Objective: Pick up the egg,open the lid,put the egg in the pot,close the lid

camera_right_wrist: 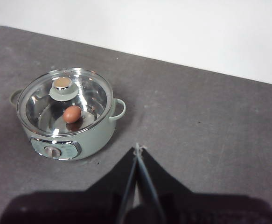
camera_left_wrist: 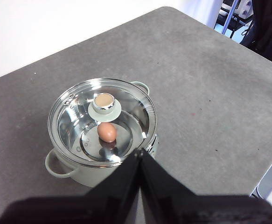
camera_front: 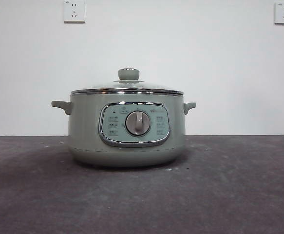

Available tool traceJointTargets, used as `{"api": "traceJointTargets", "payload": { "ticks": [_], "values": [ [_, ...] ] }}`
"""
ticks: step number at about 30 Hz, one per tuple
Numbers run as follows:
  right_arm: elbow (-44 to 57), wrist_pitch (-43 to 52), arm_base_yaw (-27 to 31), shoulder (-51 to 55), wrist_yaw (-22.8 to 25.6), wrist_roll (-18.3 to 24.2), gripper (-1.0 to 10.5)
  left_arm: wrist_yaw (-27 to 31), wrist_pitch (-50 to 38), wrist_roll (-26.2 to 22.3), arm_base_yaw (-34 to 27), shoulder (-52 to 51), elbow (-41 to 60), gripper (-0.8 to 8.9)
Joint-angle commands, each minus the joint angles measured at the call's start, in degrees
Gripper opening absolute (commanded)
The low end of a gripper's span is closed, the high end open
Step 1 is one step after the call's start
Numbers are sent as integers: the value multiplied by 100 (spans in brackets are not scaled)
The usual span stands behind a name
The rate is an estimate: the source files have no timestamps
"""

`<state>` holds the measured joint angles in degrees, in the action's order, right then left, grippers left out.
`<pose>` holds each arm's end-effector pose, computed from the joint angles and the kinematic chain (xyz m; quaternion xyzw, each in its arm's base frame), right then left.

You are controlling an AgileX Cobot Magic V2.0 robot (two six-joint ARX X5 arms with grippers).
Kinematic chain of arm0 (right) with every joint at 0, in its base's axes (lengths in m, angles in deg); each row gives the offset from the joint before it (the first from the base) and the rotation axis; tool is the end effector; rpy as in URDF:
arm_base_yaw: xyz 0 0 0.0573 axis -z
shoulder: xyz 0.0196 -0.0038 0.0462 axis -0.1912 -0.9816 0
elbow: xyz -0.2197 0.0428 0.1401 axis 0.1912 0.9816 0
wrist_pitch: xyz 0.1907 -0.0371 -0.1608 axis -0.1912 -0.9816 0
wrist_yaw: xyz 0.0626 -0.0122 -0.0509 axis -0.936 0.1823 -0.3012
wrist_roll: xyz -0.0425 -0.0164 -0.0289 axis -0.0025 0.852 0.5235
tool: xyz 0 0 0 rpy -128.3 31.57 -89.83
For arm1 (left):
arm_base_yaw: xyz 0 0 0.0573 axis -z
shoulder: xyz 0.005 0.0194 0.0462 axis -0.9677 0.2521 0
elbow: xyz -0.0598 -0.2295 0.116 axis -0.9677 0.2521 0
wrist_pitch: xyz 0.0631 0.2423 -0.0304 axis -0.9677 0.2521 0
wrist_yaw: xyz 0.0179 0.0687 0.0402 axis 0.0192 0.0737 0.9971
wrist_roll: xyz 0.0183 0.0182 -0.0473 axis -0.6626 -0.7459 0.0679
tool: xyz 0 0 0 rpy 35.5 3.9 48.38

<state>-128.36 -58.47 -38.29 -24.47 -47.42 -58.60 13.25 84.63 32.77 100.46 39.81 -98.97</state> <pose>0.0639 0.0278 0.5071 -0.0767 0.2215 0.1528 0.9601 0.1327 -0.0696 0.4962 0.0629 0.2428 -0.3310 0.9097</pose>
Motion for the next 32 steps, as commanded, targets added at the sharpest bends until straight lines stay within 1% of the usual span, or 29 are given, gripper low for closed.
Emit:
{"api": "traceJointTargets", "payload": {
  "ticks": [1,5,7,9,10,12,15,17,20,21,22,24,25,26,28,30,32],
  "values": [
    [39,-146,-4,-101,39,-61,1,-17,-63,15,-11,15,-11,-3],
    [39,-146,-4,-284,70,-59,1,11,-22,-28,-13,68,-11,-3],
    [39,-146,-4,-407,81,-61,1,26,7,68,-15,85,-11,-3],
    [39,-146,-4,-527,81,-59,1,26,-70,39,-31,83,-11,-3],
    [39,-146,-4,-597,81,-61,1,28,-120,-44,-48,83,-11,-3],
    [39,-146,-4,-702,81,-61,1,125,-308,-376,-216,52,-2,-3],
    [37,-144,-4,-931,81,-61,1,146,-723,-778,-726,-205,168,-3],
    [37,-144,-4,-1088,81,-61,1,-37,-1220,-935,-1150,-603,577,-3],
    [37,-146,-4,-1316,81,-61,1,-466,-2271,-951,-1705,-1401,1703,-4],
    [37,-144,-4,-1386,81,-61,1,-492,-2614,-953,-1860,-1668,2122,-3],
    [37,-144,-4,-1467,81,-61,1,-437,-3014,-951,-2024,-1971,2627,-3],
    [37,-144,-4,-1617,79,-61,1,-127,-3724,-977,-2312,-2498,3556,-3],
    [37,-144,-4,-1735,81,-61,1,170,-4299,-981,-2516,-2892,4321,-3],
    [37,-144,-4,-1840,79,-61,1,280,-4774,-960,-2662,-3222,4994,-3],
    [37,-144,-4,-2015,79,-61,1,282,-5403,-669,-2844,-3897,6262,-3],
    [37,-144,-4,-2162,81,-61,1,328,-5818,-415,-2957,-4511,7410,-3],
    [37,-144,-4,-2286,81,-61,1,326,-6133,-232,-3008,-4968,8336,-3]
  ]
}}
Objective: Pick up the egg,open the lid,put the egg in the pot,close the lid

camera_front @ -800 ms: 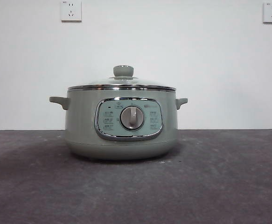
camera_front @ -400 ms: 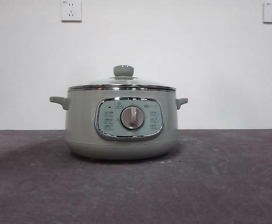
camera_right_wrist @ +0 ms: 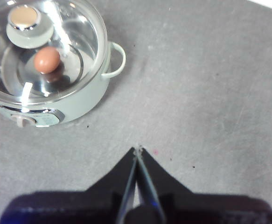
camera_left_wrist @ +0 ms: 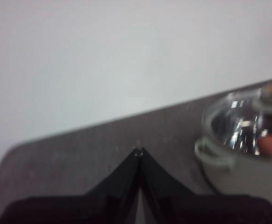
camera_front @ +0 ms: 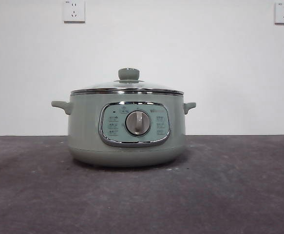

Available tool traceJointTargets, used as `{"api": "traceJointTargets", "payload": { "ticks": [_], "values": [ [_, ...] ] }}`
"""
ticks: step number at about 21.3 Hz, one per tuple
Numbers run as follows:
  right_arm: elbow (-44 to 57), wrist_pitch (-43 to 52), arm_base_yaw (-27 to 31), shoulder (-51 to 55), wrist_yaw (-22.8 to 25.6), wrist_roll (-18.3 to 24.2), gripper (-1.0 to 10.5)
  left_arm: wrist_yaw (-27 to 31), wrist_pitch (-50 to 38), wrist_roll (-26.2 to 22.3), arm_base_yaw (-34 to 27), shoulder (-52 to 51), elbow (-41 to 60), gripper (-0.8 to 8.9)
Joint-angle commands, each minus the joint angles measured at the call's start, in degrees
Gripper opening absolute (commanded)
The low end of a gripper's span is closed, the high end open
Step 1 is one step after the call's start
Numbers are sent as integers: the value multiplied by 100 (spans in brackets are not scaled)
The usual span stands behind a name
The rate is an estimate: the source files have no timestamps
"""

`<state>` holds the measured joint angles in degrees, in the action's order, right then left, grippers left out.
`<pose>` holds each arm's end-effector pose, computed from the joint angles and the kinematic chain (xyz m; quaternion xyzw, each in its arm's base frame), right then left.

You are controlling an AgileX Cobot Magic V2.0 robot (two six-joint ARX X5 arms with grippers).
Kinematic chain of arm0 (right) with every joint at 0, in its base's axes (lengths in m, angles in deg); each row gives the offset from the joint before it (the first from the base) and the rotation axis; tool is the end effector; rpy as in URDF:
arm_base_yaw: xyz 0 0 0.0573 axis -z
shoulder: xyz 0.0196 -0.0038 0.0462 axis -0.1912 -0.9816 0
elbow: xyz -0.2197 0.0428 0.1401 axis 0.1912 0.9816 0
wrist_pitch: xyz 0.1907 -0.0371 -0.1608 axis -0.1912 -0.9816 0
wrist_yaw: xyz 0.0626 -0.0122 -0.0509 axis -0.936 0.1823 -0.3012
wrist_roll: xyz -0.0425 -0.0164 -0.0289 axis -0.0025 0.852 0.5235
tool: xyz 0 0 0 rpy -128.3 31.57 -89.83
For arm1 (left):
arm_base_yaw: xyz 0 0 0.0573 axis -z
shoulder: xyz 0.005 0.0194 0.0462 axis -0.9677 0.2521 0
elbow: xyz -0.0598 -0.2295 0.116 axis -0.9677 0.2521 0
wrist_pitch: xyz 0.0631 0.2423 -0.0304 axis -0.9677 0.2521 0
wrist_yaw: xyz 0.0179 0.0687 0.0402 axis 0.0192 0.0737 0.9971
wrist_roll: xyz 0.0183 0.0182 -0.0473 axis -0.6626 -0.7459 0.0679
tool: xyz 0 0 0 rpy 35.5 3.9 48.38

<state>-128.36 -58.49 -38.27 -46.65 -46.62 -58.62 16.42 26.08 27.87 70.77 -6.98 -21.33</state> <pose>0.1963 0.0955 0.4585 -0.1363 0.3943 0.1370 0.8984 0.1016 0.0030 0.2782 0.0812 0.0142 -0.0529 0.9952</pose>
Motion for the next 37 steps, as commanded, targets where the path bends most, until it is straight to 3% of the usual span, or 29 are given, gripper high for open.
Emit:
{"api": "traceJointTargets", "payload": {
  "ticks": [1,5,11,31,34,37],
  "values": [
    [37,-142,-7,-105,0,-59,1,11,-382,345,-39,-481,938,-3],
    [37,-142,-7,-173,-2,-59,1,273,-505,684,-83,-1163,1941,-3],
    [37,-142,-7,-173,-2,-59,1,461,-289,988,-83,-1891,2632,-3],
    [37,-129,-7,-173,24,24,1,304,-68,1001,-81,-1556,2627,-3],
    [42,424,133,170,208,55,1,304,-68,1001,-81,-1517,2627,-3],
    [415,1681,258,898,85,-61,1,304,-68,1003,-81,-1506,2627,-3]
  ]
}}
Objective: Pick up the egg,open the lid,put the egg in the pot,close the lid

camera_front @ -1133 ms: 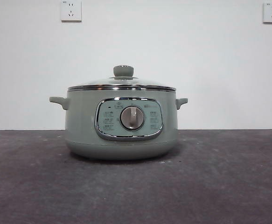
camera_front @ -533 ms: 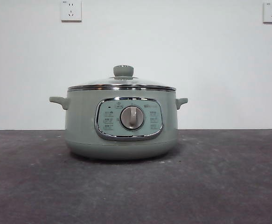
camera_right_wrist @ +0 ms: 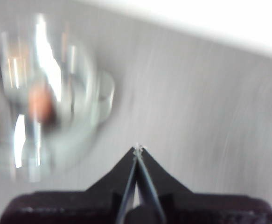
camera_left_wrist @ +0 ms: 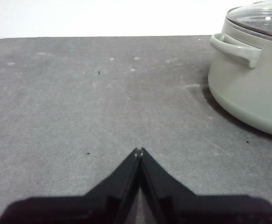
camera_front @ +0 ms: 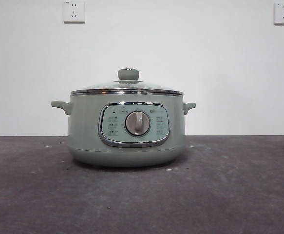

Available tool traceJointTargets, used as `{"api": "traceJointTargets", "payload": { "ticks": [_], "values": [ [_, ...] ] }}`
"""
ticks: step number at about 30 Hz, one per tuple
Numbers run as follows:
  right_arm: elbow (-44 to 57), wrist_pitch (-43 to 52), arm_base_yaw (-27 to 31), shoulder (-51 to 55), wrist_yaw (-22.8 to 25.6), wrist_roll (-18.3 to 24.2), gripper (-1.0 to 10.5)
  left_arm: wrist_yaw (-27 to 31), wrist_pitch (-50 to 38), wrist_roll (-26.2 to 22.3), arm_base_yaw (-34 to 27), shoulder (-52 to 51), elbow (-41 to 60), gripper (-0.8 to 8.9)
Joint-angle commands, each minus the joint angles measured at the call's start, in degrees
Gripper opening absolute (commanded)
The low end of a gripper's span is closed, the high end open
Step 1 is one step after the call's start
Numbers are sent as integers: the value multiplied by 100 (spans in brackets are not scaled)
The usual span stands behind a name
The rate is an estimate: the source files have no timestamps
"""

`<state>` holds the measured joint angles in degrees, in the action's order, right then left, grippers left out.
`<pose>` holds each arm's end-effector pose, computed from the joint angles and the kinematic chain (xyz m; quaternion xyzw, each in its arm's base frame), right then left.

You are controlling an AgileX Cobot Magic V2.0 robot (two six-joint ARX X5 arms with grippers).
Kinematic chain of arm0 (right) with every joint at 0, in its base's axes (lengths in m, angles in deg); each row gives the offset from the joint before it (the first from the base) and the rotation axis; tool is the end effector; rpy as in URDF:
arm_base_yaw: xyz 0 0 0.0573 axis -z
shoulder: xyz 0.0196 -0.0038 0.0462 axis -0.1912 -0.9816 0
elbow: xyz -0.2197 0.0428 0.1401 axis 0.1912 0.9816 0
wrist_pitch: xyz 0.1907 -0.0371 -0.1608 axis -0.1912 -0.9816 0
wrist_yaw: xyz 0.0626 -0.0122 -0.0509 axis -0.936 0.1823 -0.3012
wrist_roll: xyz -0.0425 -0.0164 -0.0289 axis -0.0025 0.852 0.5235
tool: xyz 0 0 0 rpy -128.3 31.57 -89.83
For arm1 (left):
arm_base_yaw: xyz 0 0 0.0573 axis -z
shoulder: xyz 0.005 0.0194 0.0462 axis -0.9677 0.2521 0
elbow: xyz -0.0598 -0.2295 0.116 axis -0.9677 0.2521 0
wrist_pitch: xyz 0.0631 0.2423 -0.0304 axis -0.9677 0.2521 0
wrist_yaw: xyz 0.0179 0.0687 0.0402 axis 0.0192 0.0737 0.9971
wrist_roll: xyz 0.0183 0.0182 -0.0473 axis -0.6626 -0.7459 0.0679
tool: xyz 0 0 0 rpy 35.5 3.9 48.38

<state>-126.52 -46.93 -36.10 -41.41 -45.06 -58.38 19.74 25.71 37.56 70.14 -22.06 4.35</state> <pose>0.1845 0.0800 0.4823 -0.0980 0.2792 0.1133 0.9485 0.0985 0.0055 0.1485 -0.0124 0.1071 -0.0169 0.9940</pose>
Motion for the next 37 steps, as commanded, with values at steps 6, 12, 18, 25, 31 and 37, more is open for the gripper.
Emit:
{"api": "traceJointTargets", "payload": {
  "ticks": [6,12,18,25,31,37],
  "values": [
    [3045,2907,1167,2671,-437,-37,1,-28,-31,35,-17,13,59,-3],
    [5438,4656,2057,4181,-372,-22,1,-28,-31,35,-17,13,59,-3],
    [7383,5775,2428,5230,-376,-66,1,-28,-31,35,-17,13,59,-3],
    [9033,5932,2444,6214,-374,-66,1,-28,-31,35,-17,13,59,-3],
    [10017,5967,2444,6933,-374,-94,1,-28,-31,35,-17,13,59,-3],
    [10437,5718,2444,7302,-372,-195,1,-28,-31,35,-17,13,59,-3]
  ]
}}
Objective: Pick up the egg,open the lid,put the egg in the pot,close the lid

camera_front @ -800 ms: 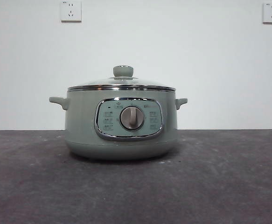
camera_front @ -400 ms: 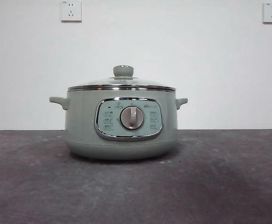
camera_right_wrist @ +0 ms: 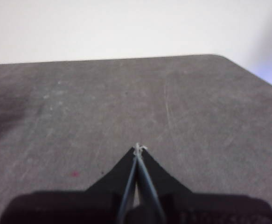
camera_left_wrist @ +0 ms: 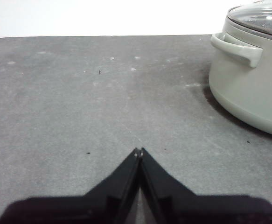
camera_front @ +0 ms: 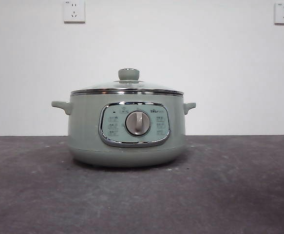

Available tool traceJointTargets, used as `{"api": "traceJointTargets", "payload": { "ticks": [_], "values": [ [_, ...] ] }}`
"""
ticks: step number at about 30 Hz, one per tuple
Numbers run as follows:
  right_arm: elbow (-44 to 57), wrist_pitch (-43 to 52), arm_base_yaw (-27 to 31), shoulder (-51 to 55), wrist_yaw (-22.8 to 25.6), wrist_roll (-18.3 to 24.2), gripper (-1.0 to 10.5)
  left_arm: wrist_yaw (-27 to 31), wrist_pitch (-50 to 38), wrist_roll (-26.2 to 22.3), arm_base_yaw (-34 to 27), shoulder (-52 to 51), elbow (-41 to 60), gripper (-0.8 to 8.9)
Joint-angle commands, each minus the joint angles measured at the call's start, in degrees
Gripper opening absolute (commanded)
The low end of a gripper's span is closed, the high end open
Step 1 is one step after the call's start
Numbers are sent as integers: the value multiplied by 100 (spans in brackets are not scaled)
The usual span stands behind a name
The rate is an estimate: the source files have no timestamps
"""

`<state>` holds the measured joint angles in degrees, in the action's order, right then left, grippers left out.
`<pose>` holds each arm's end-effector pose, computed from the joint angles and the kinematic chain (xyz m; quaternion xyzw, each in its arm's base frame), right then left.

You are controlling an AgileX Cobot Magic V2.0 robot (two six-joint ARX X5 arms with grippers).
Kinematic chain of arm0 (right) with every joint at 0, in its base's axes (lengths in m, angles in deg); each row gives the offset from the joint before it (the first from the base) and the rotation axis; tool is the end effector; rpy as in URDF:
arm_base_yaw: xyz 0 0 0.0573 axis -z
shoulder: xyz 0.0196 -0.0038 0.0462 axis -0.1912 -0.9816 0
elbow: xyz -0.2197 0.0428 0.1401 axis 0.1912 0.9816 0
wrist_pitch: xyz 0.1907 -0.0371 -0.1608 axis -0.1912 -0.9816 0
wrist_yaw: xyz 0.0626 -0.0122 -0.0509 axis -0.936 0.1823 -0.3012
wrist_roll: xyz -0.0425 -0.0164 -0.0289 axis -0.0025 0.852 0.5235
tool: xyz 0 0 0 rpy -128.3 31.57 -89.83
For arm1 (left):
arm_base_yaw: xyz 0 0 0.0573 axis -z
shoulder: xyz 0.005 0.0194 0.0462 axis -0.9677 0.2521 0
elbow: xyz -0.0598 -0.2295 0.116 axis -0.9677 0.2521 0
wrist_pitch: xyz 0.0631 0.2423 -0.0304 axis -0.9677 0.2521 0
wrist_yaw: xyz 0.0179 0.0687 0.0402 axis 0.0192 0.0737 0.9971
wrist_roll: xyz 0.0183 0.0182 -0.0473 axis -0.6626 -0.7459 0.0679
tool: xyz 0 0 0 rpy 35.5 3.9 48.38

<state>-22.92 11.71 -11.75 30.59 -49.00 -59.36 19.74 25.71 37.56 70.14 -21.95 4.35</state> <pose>0.0965 -0.0026 0.1586 -0.0015 0.0629 -0.0609 0.9962 0.0986 0.0055 0.1484 -0.0125 0.1081 -0.0169 0.9939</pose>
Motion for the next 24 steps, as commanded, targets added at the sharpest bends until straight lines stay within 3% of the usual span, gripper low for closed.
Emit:
{"api": "traceJointTargets", "payload": {
  "ticks": [1,24],
  "values": [
    [76,-245,9,101,39,-94,1,-28,-31,33,-17,2,59,-3],
    [76,-286,0,94,-24,-160,1,-28,-28,33,-17,2,59,-3]
  ]
}}
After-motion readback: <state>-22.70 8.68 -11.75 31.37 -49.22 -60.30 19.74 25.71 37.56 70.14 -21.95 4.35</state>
